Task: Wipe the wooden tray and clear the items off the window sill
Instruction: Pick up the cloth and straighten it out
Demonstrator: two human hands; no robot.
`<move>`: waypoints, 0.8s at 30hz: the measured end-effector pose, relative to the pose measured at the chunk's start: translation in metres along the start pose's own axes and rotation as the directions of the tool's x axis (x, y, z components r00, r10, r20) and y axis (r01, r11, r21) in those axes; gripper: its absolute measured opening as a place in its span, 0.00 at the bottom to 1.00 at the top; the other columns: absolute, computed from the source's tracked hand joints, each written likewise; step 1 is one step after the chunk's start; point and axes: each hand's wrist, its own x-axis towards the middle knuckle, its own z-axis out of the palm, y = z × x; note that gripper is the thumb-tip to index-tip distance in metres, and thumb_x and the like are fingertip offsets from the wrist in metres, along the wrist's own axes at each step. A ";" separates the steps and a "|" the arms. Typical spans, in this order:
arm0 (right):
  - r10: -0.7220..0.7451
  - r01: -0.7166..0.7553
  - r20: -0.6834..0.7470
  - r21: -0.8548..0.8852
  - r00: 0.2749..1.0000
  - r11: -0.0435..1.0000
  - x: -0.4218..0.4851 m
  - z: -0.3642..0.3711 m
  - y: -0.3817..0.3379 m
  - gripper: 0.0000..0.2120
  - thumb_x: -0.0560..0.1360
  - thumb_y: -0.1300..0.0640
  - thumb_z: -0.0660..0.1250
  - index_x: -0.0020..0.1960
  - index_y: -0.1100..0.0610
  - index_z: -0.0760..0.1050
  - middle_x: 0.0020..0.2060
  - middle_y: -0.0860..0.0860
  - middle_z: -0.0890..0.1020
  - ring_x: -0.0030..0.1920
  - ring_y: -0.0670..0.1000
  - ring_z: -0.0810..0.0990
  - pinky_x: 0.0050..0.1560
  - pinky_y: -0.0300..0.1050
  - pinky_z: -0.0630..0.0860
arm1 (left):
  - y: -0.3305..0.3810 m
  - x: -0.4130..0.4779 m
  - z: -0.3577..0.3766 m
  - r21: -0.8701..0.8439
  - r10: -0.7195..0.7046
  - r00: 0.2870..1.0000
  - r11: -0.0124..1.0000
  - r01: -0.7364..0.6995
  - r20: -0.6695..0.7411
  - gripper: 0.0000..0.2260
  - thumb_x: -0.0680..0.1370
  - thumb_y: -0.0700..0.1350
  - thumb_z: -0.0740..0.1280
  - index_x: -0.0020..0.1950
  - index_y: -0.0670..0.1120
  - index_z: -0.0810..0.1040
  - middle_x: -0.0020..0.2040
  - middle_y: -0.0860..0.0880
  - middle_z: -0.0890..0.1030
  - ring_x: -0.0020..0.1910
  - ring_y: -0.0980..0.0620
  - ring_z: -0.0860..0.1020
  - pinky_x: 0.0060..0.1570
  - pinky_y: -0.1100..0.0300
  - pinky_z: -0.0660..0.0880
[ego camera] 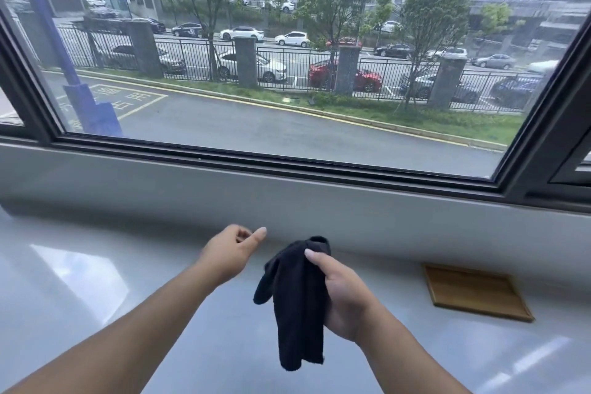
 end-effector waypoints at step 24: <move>-0.032 -0.077 -0.298 -0.347 0.954 0.935 -0.009 -0.080 -0.040 0.11 0.83 0.61 0.63 0.59 0.62 0.82 0.52 0.57 0.89 0.56 0.61 0.86 0.54 0.57 0.85 | -0.016 -0.006 -0.005 -0.479 -0.029 0.913 0.844 0.240 0.407 0.11 0.81 0.33 0.66 0.60 0.38 0.85 0.55 0.38 0.88 0.50 0.43 0.88 0.48 0.51 0.82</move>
